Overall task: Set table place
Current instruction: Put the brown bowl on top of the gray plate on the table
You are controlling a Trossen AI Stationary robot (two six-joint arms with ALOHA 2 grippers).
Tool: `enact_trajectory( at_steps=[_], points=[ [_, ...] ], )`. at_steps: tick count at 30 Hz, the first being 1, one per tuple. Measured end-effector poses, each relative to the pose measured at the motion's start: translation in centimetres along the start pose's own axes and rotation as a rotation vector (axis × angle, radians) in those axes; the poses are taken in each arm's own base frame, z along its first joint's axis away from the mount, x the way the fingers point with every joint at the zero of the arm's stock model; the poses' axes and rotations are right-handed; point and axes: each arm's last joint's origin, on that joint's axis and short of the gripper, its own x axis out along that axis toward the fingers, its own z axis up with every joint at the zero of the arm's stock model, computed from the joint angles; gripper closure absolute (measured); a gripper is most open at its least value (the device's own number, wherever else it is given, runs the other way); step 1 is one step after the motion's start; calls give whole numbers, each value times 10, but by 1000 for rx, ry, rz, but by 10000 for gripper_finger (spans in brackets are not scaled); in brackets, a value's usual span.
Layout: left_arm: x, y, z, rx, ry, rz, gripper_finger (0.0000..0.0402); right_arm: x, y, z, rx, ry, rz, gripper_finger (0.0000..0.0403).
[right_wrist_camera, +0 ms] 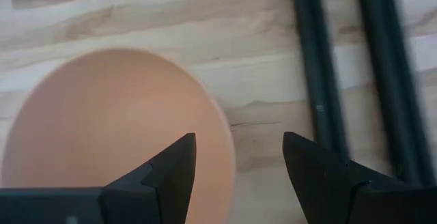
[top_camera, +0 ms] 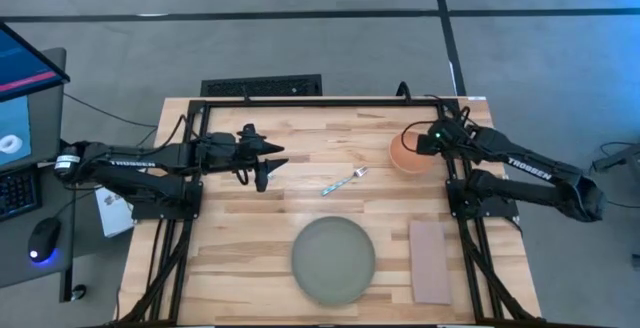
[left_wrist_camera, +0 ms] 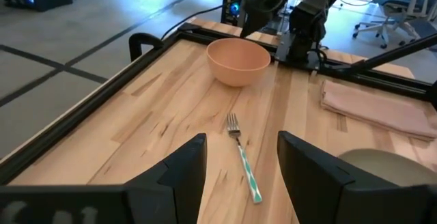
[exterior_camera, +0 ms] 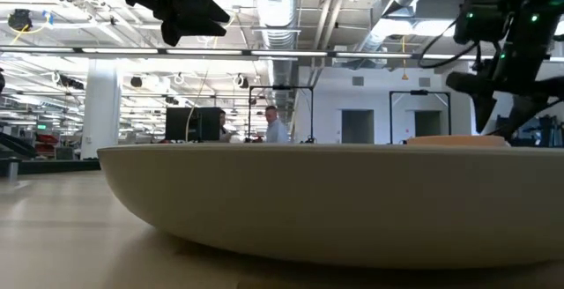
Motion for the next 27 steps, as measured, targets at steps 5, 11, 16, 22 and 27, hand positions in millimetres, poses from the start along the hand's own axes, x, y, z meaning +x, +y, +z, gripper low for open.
enact_trajectory(
  at_steps=[5,11,16,22,27],
  points=[
    [0,0,0,-1,0,1,232,15,2,-2,-21,22,10,158],
    [0,0,0,-11,0,4,232,20,4,-3,-40,39,-23,158],
    [0,0,0,-12,0,5,232,22,4,-3,-46,50,-35,158],
    [0,0,0,-13,0,5,232,25,6,-3,-54,67,-57,158],
    [0,0,0,-13,0,6,232,31,9,-3,-62,86,-82,159]
  ],
)
